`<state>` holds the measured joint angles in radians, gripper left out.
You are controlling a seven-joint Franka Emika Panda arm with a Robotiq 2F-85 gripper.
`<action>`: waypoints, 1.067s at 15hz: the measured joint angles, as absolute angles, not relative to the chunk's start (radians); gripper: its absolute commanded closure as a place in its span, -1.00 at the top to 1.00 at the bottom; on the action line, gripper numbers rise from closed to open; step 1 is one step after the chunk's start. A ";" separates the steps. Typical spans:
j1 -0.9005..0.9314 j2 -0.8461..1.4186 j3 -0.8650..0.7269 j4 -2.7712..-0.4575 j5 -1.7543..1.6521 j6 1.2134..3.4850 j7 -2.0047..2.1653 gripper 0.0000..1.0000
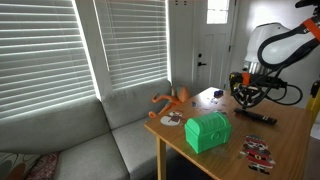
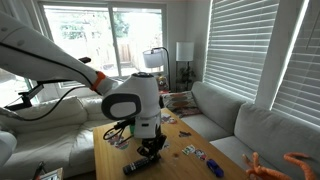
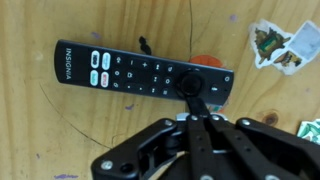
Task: Press a button on the black remote control
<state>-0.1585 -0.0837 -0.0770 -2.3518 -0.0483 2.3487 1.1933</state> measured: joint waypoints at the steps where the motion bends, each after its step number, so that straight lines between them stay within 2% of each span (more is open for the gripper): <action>1: -0.158 -0.083 -0.077 -2.352 -0.048 2.350 1.193 -1.00; 16: -0.158 -0.069 -0.078 -2.350 -0.048 2.352 1.193 -1.00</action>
<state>-0.1584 -0.0685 -0.0784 -2.3503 -0.0483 2.3521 1.1933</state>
